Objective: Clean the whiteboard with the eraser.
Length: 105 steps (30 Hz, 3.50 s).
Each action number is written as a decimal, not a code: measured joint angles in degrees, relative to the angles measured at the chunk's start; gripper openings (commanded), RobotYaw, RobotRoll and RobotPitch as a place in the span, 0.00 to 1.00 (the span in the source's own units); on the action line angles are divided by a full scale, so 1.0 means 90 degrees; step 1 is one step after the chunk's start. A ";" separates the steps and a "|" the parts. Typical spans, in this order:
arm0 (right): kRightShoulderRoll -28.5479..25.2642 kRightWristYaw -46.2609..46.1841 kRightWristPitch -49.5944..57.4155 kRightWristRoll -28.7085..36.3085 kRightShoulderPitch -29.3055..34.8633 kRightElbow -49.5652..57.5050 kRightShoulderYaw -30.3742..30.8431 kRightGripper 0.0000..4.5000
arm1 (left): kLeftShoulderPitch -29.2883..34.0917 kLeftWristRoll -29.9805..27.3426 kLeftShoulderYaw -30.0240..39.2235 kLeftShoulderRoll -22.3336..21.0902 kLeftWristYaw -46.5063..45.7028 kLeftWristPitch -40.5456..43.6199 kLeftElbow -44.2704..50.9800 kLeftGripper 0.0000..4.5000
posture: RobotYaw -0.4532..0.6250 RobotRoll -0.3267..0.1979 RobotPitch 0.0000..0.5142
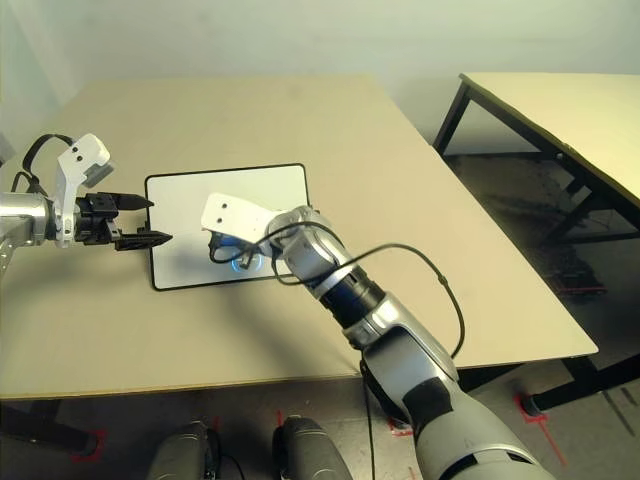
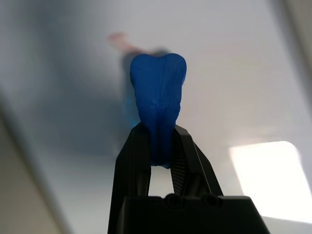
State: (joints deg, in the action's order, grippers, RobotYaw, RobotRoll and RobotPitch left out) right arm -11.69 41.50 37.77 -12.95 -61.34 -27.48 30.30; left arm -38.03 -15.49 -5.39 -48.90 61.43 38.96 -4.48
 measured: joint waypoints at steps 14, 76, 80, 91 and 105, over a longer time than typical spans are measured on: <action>-0.0368 0.0689 0.0699 -0.0133 0.1175 0.2035 0.0467 0.13 | 0.0236 -0.0046 0.0030 -0.0226 0.0043 0.0338 0.0496 1.00 | 0.44 0.62 0.05; 0.0123 0.0200 -0.0690 -0.0585 -0.0614 -0.0762 0.0017 0.13 | 0.0345 -0.0076 0.0106 -0.0197 0.0009 0.0220 0.0443 1.00 | 0.43 0.62 0.06; -0.0109 0.0681 -0.0185 -0.0631 0.0188 0.0580 0.0215 0.13 | 0.0341 -0.0071 0.0100 -0.0187 0.0011 0.0222 0.0445 1.00 | 0.43 0.62 0.06; -0.0028 0.0816 0.0154 -0.0670 -0.0010 0.0528 0.0393 0.13 | 0.0202 -0.0030 0.0048 -0.0175 0.0073 0.0212 0.0346 1.00 | 0.42 0.62 0.05; -0.0538 0.1152 0.0450 -0.0764 0.0831 0.1752 0.0460 0.13 | 0.0092 -0.0012 -0.0008 -0.0176 0.0127 0.0192 0.0294 1.00 | 0.41 0.62 0.02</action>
State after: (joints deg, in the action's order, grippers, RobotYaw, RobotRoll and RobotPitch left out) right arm -16.53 51.87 41.81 -19.83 -53.86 -11.71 34.44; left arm -37.21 -15.60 -5.46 -50.48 62.58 40.68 -1.83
